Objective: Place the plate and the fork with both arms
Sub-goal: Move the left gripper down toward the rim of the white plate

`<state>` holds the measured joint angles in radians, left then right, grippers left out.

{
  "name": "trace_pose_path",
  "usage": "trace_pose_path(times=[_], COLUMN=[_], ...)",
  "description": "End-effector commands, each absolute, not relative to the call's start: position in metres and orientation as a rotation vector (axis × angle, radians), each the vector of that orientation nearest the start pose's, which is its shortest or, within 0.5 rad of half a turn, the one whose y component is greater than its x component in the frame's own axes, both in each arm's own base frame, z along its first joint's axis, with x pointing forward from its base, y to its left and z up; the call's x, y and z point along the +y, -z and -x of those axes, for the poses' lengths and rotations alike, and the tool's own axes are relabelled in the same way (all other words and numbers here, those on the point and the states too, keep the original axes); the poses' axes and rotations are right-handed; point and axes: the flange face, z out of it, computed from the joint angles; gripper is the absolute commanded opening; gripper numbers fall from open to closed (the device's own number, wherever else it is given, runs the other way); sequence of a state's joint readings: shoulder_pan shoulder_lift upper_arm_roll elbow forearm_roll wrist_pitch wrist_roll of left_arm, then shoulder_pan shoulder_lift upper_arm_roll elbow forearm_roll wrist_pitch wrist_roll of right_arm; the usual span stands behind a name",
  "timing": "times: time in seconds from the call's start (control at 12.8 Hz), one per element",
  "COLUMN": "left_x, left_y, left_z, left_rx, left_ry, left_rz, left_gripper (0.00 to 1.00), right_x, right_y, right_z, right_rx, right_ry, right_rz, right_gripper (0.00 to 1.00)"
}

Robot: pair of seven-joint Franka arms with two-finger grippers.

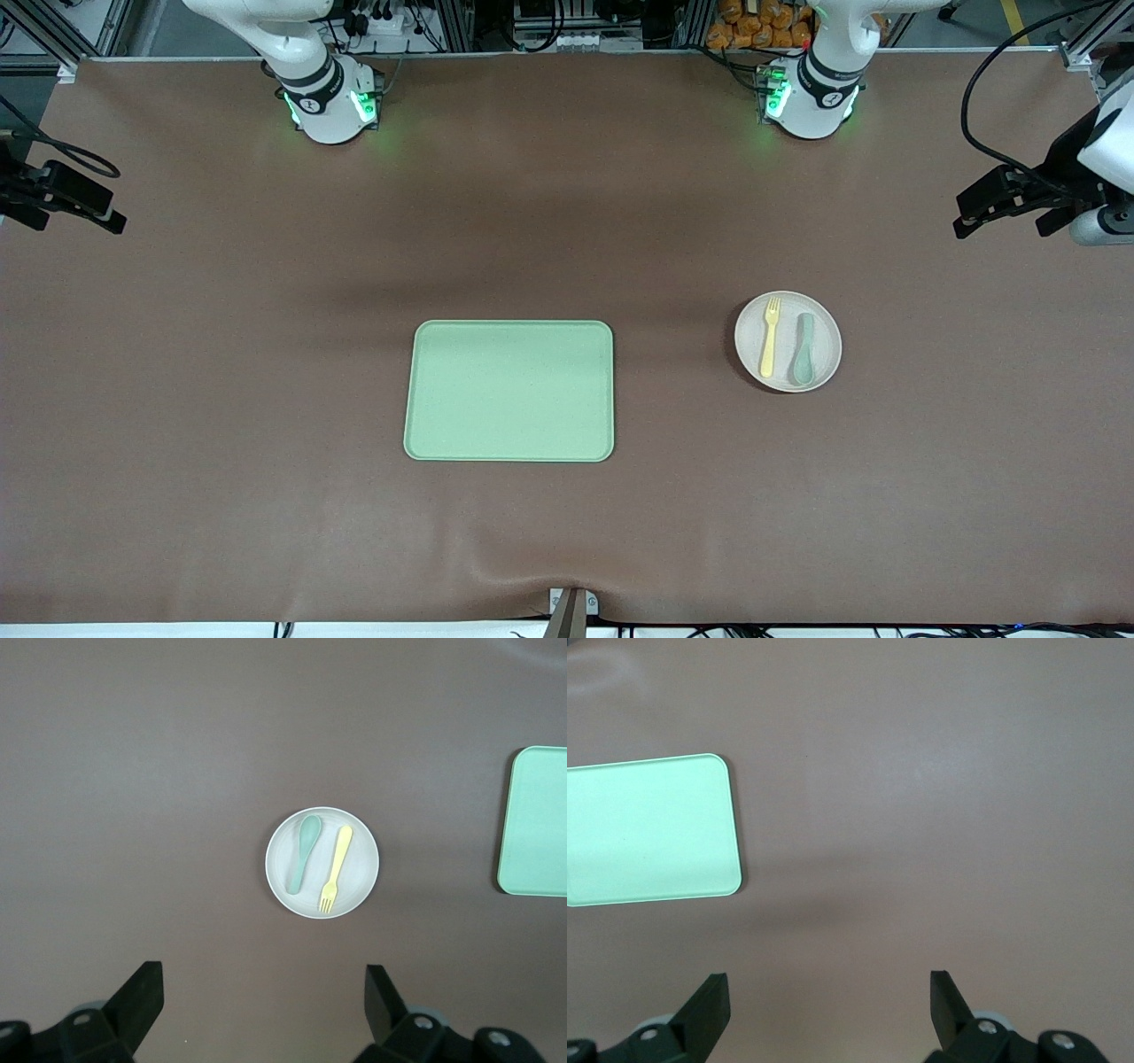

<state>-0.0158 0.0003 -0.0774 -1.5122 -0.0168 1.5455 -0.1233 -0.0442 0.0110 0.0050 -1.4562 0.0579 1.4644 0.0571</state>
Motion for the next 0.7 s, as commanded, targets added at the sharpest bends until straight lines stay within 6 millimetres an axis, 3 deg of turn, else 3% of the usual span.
trace_pose_path(times=[0.0,0.47,0.62], left_x=[-0.051,-0.051,-0.051], left_y=[-0.657,-0.651,-0.641], left_z=[-0.546,-0.550,-0.554], left_rx=[-0.029,-0.031,-0.024], left_ry=[0.048,0.031,-0.001], left_rz=[3.142,3.144,3.148], left_gripper=[1.00,1.00,1.00], right_x=[-0.017,-0.016,-0.020], right_y=[-0.666,-0.667,-0.664], right_z=[-0.549,-0.549,-0.549], right_rx=[0.130,0.123,0.136], right_ry=[-0.007,0.000,-0.016], right_rz=[3.062,3.063,3.060], right_gripper=[1.00,1.00,1.00])
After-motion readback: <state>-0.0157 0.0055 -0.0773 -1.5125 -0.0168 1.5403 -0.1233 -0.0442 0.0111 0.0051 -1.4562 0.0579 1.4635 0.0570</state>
